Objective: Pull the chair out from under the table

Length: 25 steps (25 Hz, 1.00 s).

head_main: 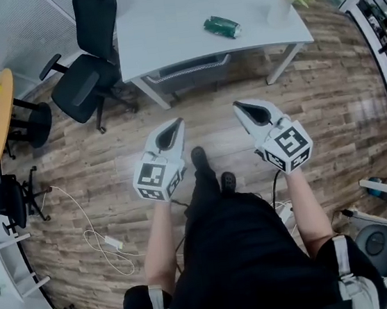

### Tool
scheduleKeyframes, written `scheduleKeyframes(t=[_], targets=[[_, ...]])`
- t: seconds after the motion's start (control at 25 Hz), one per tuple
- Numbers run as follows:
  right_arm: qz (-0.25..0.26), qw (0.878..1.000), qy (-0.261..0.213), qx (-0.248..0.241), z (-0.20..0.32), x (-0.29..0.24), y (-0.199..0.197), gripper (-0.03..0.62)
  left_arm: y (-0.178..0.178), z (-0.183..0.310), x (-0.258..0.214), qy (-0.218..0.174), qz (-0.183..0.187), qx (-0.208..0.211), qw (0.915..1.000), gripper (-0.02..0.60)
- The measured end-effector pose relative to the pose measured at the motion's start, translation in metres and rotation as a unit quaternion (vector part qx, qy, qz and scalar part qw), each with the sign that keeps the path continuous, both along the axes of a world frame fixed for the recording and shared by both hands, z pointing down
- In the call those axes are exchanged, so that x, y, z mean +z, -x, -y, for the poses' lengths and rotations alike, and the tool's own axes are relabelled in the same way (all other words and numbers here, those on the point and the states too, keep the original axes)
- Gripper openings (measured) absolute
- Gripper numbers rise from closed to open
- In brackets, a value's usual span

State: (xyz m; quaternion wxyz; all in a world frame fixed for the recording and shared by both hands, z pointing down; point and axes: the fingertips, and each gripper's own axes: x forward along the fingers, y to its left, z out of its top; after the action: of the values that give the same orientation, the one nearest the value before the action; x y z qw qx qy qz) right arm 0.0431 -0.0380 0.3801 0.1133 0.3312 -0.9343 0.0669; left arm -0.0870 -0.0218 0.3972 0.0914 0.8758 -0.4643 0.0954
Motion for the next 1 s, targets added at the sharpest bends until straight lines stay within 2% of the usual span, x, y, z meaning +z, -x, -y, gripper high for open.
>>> scheduleKeyframes(t=[0.16,0.4,0.6,0.76,1.0], targets=[[-0.004,1.0,0.002,0.007,0.027,-0.002,0.011,0.003,0.011,0.031,-0.004,-0.007,0.007,0.012,0.9999,0.011],[-0.015,1.0,0.007,0.017,0.065,0.002,0.016,0.003,0.01,0.076,0.001,0.008,0.022,0.048,0.9986,0.011],[-0.031,0.999,0.009,0.036,0.09,0.005,0.018,0.003,0.01,0.104,0.005,0.017,0.01,0.067,0.9976,0.011],[-0.044,0.998,0.01,0.05,0.108,0.006,0.023,0.003,0.013,0.121,0.006,0.016,0.01,0.09,0.9958,0.011],[-0.057,0.996,0.028,0.056,0.129,0.021,0.042,0.003,0.029,0.144,0.018,0.014,0.015,0.101,0.9947,0.011]])
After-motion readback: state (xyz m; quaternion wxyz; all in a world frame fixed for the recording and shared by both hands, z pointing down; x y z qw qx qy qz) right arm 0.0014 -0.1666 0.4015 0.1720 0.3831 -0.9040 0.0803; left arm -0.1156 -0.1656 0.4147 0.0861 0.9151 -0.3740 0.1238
